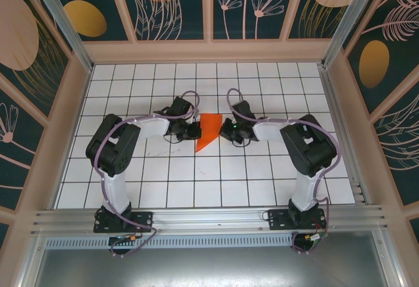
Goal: Fold a paper plane with a square sheet of paper (pick it up from the middle)
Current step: Third fold the triangle at the center of the table.
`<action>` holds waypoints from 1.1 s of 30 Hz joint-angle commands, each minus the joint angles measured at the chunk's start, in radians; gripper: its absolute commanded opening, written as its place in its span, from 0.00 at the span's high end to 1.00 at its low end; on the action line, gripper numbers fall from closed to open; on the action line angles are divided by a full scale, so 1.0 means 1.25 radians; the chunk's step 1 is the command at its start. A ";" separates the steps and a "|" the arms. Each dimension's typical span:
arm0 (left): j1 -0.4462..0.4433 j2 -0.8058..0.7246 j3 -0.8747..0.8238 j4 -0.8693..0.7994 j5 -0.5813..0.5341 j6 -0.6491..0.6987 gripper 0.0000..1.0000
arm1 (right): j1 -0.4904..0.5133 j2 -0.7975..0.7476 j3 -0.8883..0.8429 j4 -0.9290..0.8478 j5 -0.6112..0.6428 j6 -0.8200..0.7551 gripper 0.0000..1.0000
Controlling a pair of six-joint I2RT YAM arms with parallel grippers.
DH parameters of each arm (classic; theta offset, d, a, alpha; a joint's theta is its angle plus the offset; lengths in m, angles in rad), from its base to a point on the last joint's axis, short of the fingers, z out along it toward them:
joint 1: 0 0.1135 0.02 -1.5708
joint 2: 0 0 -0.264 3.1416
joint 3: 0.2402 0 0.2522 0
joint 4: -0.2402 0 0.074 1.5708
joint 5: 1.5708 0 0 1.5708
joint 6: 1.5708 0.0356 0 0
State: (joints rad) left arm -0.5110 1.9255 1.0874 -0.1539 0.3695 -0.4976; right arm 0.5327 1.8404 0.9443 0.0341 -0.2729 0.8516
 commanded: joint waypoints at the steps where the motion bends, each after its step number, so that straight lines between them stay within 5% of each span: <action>1: 0.011 0.043 -0.018 -0.051 -0.074 0.015 1.00 | -0.017 -0.066 -0.009 -0.074 0.095 -0.001 1.00; 6: 0.010 0.042 -0.013 -0.041 -0.049 0.010 1.00 | 0.027 -0.102 0.013 -0.055 0.081 -0.007 1.00; 16: 0.010 0.039 -0.008 -0.035 -0.035 0.003 1.00 | 0.062 0.033 0.073 0.019 -0.055 0.020 1.00; 25: 0.010 -0.022 0.007 0.006 0.011 -0.055 1.00 | 0.059 0.064 0.051 -0.021 -0.032 0.034 1.00; 28: 0.010 -0.082 -0.022 0.038 0.031 -0.099 0.87 | 0.057 0.061 0.039 -0.027 -0.024 0.040 1.00; 33: 0.009 -0.144 -0.087 0.130 0.105 -0.207 0.80 | 0.057 0.068 0.041 -0.036 -0.022 0.037 1.00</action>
State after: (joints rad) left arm -0.5041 1.7935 1.0134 -0.0837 0.4244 -0.6487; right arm 0.6079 1.8992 1.0122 0.0319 -0.3153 0.8898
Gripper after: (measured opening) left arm 0.199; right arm 0.065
